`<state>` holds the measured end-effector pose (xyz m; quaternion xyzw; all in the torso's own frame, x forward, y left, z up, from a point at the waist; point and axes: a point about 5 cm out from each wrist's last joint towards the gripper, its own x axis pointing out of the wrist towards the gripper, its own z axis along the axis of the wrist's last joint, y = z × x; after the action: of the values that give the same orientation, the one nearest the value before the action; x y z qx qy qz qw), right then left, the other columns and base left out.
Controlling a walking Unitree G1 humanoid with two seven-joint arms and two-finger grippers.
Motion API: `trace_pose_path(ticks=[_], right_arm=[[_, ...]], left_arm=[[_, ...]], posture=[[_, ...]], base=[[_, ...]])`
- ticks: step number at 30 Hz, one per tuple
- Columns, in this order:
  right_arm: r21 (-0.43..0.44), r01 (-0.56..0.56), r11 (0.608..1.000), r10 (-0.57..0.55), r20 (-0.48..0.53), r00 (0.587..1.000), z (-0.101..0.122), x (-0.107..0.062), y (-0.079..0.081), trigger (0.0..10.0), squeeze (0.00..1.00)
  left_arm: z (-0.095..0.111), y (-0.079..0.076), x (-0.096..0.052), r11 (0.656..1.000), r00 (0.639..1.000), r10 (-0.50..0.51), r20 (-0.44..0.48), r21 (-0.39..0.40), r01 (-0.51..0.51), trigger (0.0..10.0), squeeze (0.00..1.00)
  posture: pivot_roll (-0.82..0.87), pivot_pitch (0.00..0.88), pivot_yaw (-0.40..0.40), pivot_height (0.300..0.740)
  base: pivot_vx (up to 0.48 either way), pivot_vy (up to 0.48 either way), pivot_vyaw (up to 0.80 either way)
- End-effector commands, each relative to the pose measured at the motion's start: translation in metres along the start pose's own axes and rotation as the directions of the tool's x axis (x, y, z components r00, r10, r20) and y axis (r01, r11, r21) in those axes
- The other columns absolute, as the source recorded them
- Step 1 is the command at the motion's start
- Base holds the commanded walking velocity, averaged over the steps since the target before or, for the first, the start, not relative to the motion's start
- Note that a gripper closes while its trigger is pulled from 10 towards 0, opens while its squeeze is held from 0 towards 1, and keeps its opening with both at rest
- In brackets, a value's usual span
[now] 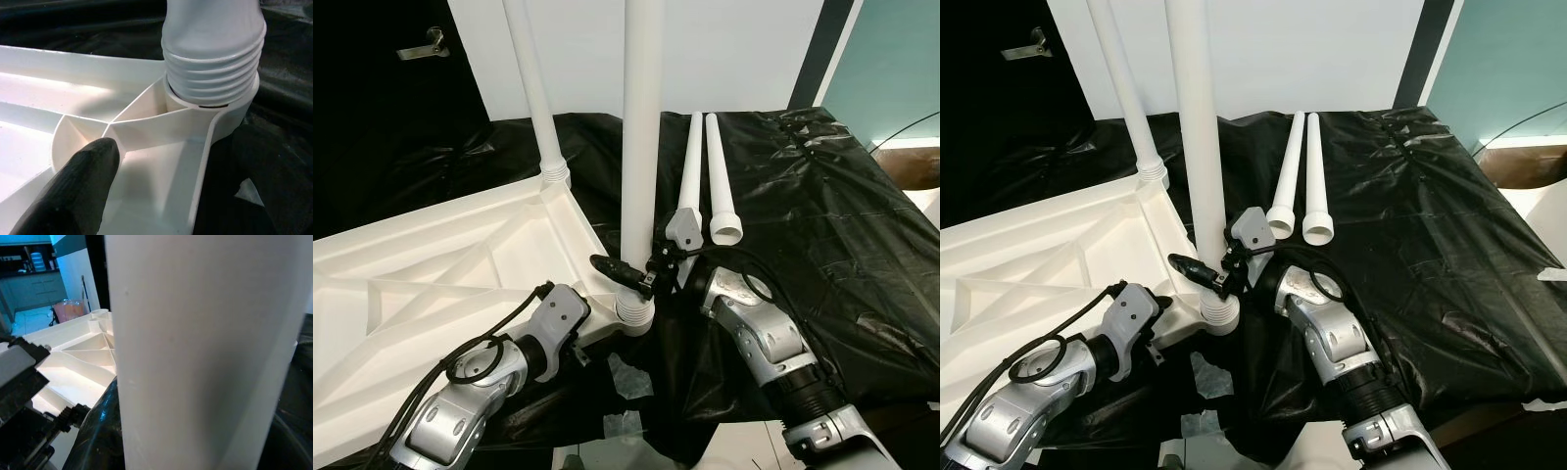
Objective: Building children table
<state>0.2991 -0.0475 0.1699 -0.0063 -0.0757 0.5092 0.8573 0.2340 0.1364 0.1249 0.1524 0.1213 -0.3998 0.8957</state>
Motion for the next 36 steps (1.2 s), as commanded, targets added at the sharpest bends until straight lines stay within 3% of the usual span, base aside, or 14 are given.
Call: trace_pose_path(ticks=[1,10,15,29,36], right_arm=[[0.025,-0.001,1.000,0.004,-0.094,0.996,-0.019,-0.003,0.002,10.0,0.00],[0.017,-0.015,1.000,0.017,-0.128,0.992,-0.028,-0.005,0.004,10.0,0.00],[0.017,-0.027,0.999,0.029,-0.132,0.991,-0.038,-0.015,0.003,10.0,0.00],[-0.028,-0.087,0.996,0.081,-0.186,0.979,-0.052,-0.023,0.001,10.0,0.00],[-0.046,-0.075,0.996,0.063,-0.231,0.971,-0.058,-0.025,-0.007,10.0,0.00]], left_arm=[[0.000,0.002,-0.004,1.000,1.000,0.003,-0.017,0.010,-0.003,10.0,0.00],[0.004,-0.006,-0.007,0.999,0.999,-0.039,-0.011,0.012,0.039,10.0,0.00],[0.010,-0.008,-0.011,0.998,0.998,-0.058,0.005,0.023,0.058,10.0,0.00],[0.019,-0.008,-0.013,0.997,0.998,-0.065,0.018,0.043,0.064,10.0,0.00],[0.020,-0.007,-0.014,0.997,0.998,-0.062,0.015,0.050,0.061,10.0,0.00]], posture=[[0.14,0.060,0.022,0.740],[0.15,0.061,0.020,0.740],[0.15,0.061,0.023,0.740],[0.15,0.061,0.029,0.740],[0.16,0.057,0.031,0.740]], base=[[0.000,0.000,0.00],[0.000,0.000,0.00],[0.000,0.000,0.00],[0.000,0.000,0.00],[0.000,0.000,0.00]])
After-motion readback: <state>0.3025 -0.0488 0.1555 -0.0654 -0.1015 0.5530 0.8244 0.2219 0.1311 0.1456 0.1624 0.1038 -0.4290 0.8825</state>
